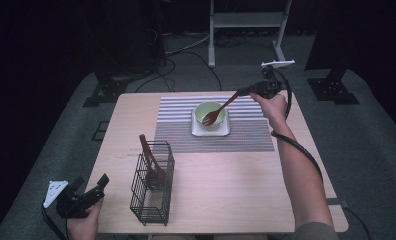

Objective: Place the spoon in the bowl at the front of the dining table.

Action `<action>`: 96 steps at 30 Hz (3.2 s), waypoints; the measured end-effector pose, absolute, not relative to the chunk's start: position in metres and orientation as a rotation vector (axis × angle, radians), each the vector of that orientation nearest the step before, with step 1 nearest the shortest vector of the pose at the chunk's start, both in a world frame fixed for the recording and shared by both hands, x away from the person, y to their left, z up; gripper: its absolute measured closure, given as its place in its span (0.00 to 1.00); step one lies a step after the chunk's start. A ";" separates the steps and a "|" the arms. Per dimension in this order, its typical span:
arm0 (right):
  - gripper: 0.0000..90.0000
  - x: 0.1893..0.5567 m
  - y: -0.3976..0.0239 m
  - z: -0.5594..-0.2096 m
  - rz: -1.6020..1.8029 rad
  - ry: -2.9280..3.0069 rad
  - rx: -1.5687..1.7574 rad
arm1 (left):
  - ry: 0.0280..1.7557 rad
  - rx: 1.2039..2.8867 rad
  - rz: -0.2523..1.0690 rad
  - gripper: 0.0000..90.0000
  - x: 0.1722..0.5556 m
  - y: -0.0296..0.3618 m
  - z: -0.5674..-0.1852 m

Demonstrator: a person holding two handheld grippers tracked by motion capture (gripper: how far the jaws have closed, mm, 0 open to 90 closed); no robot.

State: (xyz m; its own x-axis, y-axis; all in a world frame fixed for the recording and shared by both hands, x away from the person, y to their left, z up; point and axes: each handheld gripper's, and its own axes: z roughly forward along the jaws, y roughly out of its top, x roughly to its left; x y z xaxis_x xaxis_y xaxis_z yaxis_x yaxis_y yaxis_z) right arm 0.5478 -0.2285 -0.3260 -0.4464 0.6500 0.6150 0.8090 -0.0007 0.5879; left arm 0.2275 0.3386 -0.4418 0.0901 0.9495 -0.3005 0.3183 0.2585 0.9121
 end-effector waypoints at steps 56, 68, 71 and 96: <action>0.92 0.555 -0.239 -0.378 -1.427 -1.984 -1.682 | 1.419 1.299 0.741 0.02 0.232 0.333 -0.441; 0.87 0.557 -0.232 -0.388 -1.433 -1.950 -1.672 | 1.429 1.287 0.746 0.02 0.227 0.336 -0.440; 0.82 0.557 -0.231 -0.390 -1.416 -1.953 -1.671 | 1.429 1.286 0.750 0.02 0.227 0.336 -0.440; 0.45 0.529 -0.251 -0.404 -1.367 -1.953 -1.630 | 1.424 1.287 0.746 0.02 0.228 0.334 -0.439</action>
